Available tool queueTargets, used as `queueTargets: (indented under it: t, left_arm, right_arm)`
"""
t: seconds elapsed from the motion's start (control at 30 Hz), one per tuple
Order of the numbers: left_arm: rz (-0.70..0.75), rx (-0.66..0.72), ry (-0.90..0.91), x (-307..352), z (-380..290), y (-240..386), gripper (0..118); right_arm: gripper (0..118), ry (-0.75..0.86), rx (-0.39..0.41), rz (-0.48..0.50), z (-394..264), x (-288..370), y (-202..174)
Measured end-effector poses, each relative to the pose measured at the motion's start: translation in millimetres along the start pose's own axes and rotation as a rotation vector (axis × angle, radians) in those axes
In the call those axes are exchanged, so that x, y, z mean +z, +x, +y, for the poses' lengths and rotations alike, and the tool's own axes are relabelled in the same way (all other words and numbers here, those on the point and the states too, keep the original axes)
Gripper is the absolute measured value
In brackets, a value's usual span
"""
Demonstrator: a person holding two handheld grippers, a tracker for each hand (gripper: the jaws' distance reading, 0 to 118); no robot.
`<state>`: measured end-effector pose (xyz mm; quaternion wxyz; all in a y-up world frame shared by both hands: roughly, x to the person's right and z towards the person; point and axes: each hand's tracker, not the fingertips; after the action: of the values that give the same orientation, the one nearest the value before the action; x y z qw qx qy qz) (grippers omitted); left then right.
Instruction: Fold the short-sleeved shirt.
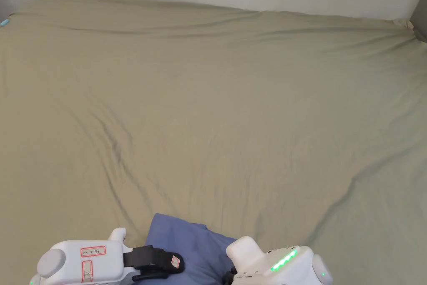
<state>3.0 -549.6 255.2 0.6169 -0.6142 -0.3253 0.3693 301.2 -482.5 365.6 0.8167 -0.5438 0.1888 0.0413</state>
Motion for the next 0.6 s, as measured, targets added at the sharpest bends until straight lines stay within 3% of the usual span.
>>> queueTargets:
  t: [0.1, 0.3, 0.37, 0.6]
  left_arm:
    - [0.068, -0.033, 0.05, 11, -10, 14, 29]
    - [0.141, -0.118, 0.186, 37, -34, 44, 30]
    - [0.179, -0.159, 0.222, 48, -37, 51, 29]
    - [0.488, -0.351, 0.355, 95, -38, 62, 29]
  right_arm:
    - [2, 0.046, 0.02, -0.001, 5, 16, 3]
    - [2, 0.298, -0.028, -0.174, 32, 91, 9]
    - [2, 0.358, 0.003, -0.248, 38, 114, 4]
    - [2, 0.543, 0.053, -0.427, 51, 162, -24]
